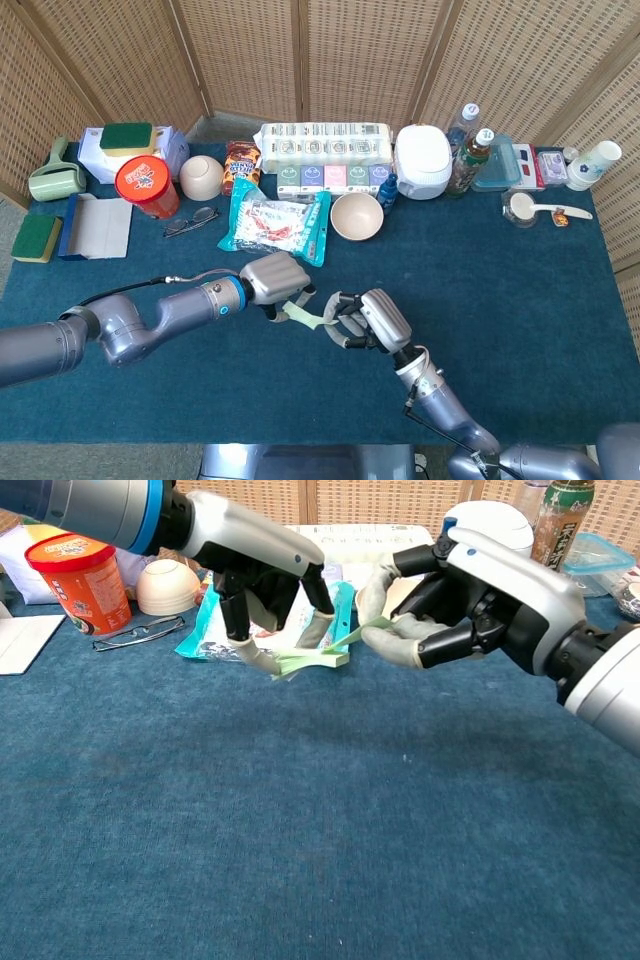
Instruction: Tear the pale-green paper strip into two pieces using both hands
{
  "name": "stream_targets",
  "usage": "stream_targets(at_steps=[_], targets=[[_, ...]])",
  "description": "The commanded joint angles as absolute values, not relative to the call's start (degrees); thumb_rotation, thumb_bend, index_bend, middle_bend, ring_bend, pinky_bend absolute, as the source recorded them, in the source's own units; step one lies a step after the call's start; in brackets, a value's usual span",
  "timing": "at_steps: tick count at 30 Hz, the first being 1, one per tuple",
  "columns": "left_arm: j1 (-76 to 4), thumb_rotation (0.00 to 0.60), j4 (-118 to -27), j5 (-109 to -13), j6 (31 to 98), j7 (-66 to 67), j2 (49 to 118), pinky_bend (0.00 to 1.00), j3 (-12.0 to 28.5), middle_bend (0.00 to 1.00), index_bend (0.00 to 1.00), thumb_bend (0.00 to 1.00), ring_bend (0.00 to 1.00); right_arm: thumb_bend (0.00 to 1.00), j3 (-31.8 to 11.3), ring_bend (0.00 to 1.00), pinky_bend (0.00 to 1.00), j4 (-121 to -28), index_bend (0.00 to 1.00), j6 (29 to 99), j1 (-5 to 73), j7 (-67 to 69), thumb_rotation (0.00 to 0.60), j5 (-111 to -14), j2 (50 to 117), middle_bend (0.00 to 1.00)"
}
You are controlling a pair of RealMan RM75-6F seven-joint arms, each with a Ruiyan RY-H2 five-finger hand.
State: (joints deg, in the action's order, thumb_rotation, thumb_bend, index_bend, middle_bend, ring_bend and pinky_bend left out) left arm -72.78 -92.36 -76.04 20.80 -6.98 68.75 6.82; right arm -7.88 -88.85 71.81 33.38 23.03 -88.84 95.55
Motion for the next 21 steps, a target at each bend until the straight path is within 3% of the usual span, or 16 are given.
stream_targets(at_steps=[1, 16, 21], targets=[[-72.3, 0.6, -92.3, -75.9, 21.1, -7.1, 68.6, 1.0, 6.6, 1.0, 0.7, 0.39, 1.0, 0.45, -7.8, 1.0, 0.99, -88.9, 0.9, 71.9, 33.2, 23.1, 0.6, -88.8, 95.4, 1.0], [-68.8, 0.6, -91.9, -76.5, 22.9, -8.6, 66.7, 1.0, 4.9, 1.0, 0.71, 0.39, 1.0, 0.45, -7.5, 1.0, 0.98, -89.1, 0.9, 72.7, 31.9, 23.7, 0.6, -88.5, 93.4, 1.0], [-67.2, 0.6, -91.5, -77.1, 24.9, -8.4, 66.4, 1.0, 4.5, 1.0, 0.7, 0.39, 1.0, 0.45, -7.0, 0.95, 0.92, -88.9, 0.8, 72.1, 31.4, 24.5, 0.6, -88.1, 91.7, 0.95]])
